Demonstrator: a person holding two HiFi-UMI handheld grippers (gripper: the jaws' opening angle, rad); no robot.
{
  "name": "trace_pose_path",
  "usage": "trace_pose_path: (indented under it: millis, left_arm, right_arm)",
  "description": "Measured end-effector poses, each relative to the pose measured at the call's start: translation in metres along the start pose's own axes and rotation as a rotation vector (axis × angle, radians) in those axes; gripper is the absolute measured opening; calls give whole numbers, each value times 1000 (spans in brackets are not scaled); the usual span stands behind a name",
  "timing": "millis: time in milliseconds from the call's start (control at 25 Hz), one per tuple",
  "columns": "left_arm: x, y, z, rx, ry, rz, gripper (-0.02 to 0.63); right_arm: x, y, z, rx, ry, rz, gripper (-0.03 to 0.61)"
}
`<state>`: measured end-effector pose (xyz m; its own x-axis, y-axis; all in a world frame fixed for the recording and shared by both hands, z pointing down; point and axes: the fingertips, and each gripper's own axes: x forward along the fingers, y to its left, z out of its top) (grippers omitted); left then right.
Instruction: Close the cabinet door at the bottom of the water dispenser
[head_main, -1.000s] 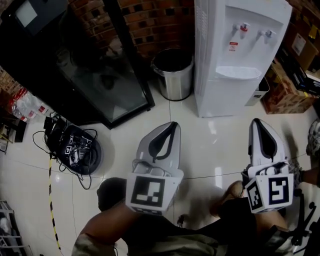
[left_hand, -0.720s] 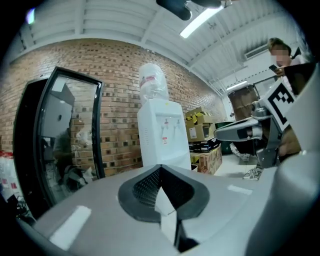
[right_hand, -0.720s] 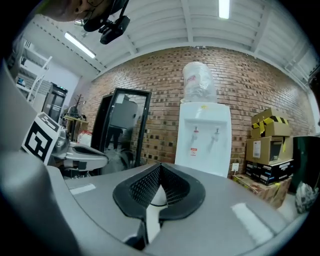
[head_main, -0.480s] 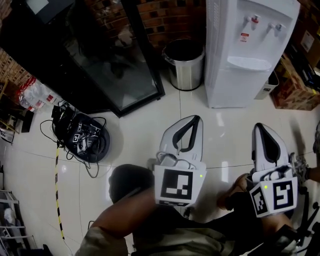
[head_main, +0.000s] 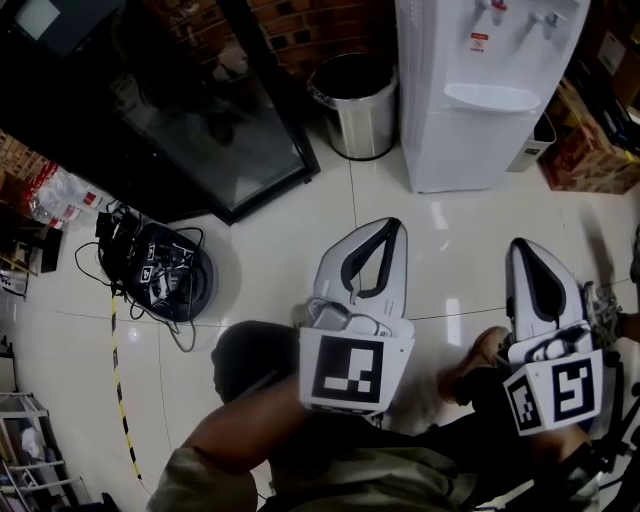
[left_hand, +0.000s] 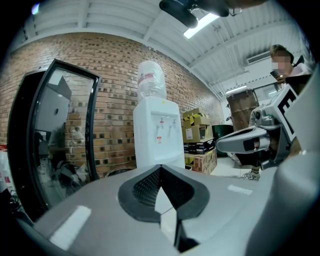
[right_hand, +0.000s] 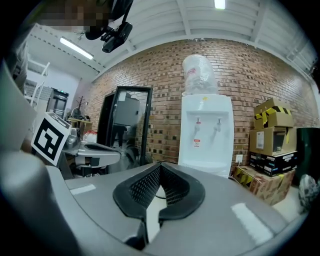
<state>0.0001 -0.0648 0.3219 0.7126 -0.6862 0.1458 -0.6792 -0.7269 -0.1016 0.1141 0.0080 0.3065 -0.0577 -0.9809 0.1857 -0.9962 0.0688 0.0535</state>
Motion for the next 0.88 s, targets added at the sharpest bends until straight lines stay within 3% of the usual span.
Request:
trace_pose_path:
  millis: [440, 640, 880]
  left_arm:
    - [15, -36, 22, -50, -51, -105, 0]
    - [18, -66, 21, -46, -45, -183, 0]
    - [13, -83, 15, -45, -25, -205, 0]
  right_arm:
    - [-21, -26, 0, 33, -16, -117, 0]
    - [-45, -37, -15, 41, 11, -182, 0]
    - [-60, -37, -12, 39, -2, -201, 0]
